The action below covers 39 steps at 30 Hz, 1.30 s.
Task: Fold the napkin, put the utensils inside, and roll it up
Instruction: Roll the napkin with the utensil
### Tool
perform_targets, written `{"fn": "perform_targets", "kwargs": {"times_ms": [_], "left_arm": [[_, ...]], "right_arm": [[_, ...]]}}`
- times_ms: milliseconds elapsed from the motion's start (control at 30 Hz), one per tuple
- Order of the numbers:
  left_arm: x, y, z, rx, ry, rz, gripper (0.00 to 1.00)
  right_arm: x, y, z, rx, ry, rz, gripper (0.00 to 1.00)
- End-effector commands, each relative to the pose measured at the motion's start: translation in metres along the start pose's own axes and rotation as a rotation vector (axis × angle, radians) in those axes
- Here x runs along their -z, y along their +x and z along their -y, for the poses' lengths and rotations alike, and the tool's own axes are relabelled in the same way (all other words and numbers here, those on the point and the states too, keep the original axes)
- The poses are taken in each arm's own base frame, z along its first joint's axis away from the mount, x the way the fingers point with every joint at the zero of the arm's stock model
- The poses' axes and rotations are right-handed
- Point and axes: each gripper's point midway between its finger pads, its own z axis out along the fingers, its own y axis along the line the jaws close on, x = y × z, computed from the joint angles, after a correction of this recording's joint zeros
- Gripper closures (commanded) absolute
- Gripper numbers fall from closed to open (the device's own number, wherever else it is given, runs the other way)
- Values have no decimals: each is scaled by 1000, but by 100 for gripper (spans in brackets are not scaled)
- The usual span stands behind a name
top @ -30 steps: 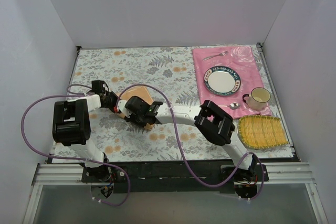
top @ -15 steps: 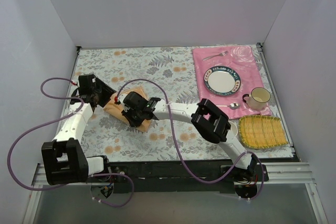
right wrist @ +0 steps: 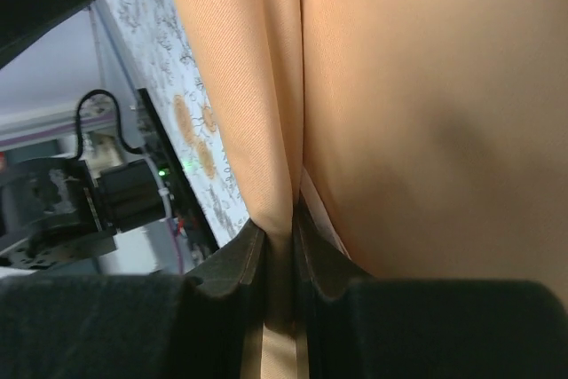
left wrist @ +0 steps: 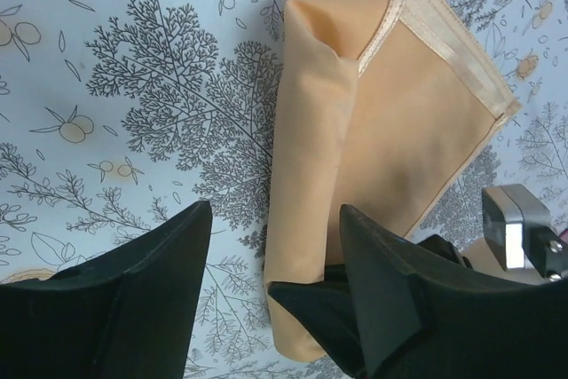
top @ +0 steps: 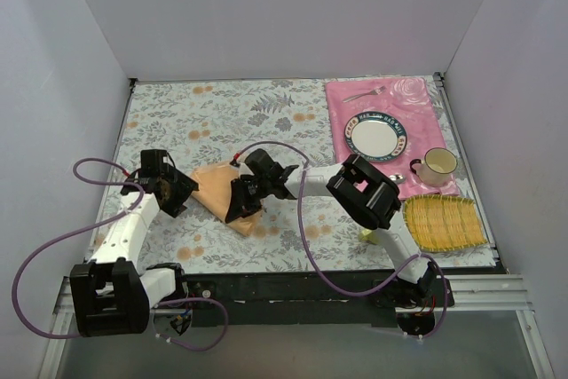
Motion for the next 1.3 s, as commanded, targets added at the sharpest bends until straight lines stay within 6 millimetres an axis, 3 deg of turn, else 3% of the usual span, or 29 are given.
{"fn": "perform_targets", "kwargs": {"times_ms": [0, 200, 433, 633, 733, 833, 867, 933, 967, 1000, 1033, 1200, 1267], "left_arm": [[4, 8, 3, 5, 12, -17, 40], [-13, 37, 28, -54, 81, -163, 43], [-34, 46, 15, -51, -3, -151, 49], [-54, 37, 7, -97, -73, -113, 71], [-58, 32, 8, -139, -83, -104, 86], [-62, 32, 9, -160, -90, -115, 96], [-63, 34, 10, -161, -87, -127, 98], [-66, 38, 7, -173, -97, -152, 100], [-66, 39, 6, -176, -101, -160, 100], [-65, 44, 9, -177, -85, -190, 100], [-67, 48, 7, -185, -86, -211, 100], [-65, 56, 11, -201, -101, -289, 100], [-62, 55, 16, -199, -104, -306, 100]], "right_arm": [[1, 17, -9, -214, -121, -48, 99], [4, 6, -14, -218, -178, -21, 99], [5, 1, -13, -233, -207, -13, 99], [10, 5, -7, -235, -205, -17, 98], [11, 7, 3, -195, -155, -34, 92], [14, -3, 6, -26, -82, -16, 77], [17, 6, 14, -32, -16, -64, 67], [24, -12, 7, 171, 33, -44, 58], [30, -1, 14, 187, 92, -95, 51], [37, -19, 11, 307, 142, -53, 48], [42, -21, 12, 355, 174, -52, 42], [63, -39, -4, 594, 348, 47, 29], [63, -36, -10, 680, 400, 61, 27]]}}
